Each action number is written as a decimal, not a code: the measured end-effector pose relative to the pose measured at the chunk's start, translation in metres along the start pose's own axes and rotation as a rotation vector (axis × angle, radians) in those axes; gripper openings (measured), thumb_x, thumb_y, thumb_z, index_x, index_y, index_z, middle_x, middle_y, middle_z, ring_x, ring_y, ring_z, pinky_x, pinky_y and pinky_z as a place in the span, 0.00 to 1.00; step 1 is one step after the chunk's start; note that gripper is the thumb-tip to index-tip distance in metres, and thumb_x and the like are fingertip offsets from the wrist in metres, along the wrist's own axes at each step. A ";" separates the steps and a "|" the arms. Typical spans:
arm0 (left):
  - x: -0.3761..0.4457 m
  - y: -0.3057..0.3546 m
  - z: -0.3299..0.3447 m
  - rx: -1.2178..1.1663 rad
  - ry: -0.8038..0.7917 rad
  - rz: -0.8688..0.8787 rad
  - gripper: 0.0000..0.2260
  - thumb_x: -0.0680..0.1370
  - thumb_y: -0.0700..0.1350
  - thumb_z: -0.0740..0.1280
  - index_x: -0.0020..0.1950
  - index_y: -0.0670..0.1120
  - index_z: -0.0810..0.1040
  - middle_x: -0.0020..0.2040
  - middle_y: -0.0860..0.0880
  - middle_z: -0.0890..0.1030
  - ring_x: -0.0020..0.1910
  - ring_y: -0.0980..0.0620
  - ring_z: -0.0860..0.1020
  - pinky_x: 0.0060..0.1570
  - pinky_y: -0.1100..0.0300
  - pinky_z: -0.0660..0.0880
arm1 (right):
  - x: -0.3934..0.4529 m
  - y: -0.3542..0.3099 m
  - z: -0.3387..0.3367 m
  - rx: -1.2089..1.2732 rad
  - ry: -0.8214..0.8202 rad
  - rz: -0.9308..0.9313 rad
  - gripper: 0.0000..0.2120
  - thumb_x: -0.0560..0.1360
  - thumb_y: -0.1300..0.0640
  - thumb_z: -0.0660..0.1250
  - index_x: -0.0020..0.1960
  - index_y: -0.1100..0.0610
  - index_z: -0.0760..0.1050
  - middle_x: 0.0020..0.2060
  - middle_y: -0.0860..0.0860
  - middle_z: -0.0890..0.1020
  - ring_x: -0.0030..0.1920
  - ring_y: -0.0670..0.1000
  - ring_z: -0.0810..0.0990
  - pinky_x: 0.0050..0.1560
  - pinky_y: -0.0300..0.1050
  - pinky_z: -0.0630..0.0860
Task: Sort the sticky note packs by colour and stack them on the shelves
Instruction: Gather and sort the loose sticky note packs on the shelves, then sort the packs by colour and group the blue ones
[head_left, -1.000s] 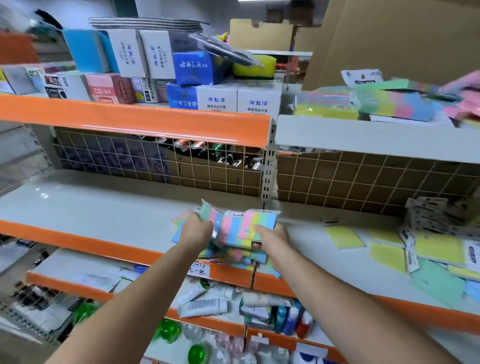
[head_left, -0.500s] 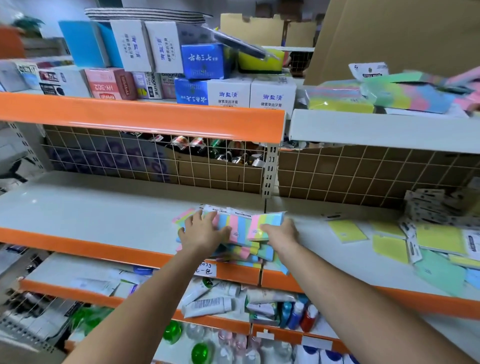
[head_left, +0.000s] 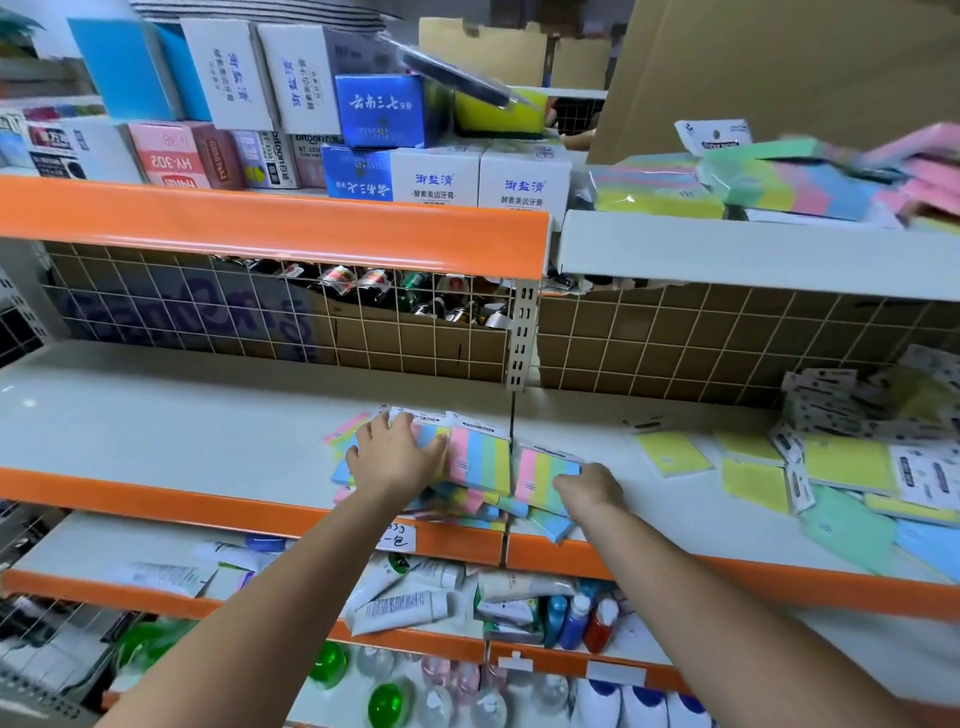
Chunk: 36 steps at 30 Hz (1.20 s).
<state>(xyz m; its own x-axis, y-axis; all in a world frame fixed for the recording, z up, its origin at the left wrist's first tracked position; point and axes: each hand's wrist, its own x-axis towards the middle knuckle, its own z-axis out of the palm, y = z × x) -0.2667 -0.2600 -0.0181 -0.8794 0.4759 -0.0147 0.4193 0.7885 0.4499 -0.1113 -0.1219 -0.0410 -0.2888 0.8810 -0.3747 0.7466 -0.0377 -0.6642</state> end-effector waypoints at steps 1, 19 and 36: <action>0.000 0.001 0.001 0.001 0.006 0.002 0.25 0.77 0.61 0.60 0.70 0.50 0.68 0.74 0.47 0.62 0.72 0.44 0.59 0.68 0.47 0.59 | 0.002 0.001 0.000 -0.050 0.002 -0.012 0.15 0.74 0.57 0.65 0.58 0.61 0.74 0.49 0.57 0.81 0.40 0.55 0.80 0.24 0.36 0.63; -0.013 0.047 0.009 0.019 -0.030 0.176 0.24 0.77 0.59 0.60 0.71 0.51 0.68 0.74 0.49 0.62 0.73 0.46 0.57 0.69 0.48 0.58 | 0.001 0.008 -0.016 -0.060 -0.025 -0.140 0.10 0.77 0.61 0.61 0.53 0.57 0.80 0.53 0.56 0.81 0.54 0.57 0.79 0.50 0.42 0.75; -0.084 0.217 0.091 -0.040 -0.273 0.406 0.22 0.76 0.61 0.61 0.67 0.52 0.72 0.66 0.48 0.72 0.68 0.46 0.65 0.62 0.51 0.62 | 0.032 0.101 -0.171 0.043 0.194 -0.169 0.09 0.76 0.57 0.59 0.46 0.53 0.79 0.50 0.54 0.83 0.50 0.57 0.80 0.33 0.41 0.67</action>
<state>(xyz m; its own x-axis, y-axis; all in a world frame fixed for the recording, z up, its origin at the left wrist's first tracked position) -0.0814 -0.0930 -0.0006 -0.5533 0.8306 -0.0625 0.7019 0.5054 0.5018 0.0576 -0.0169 -0.0098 -0.2841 0.9503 -0.1275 0.6699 0.1016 -0.7355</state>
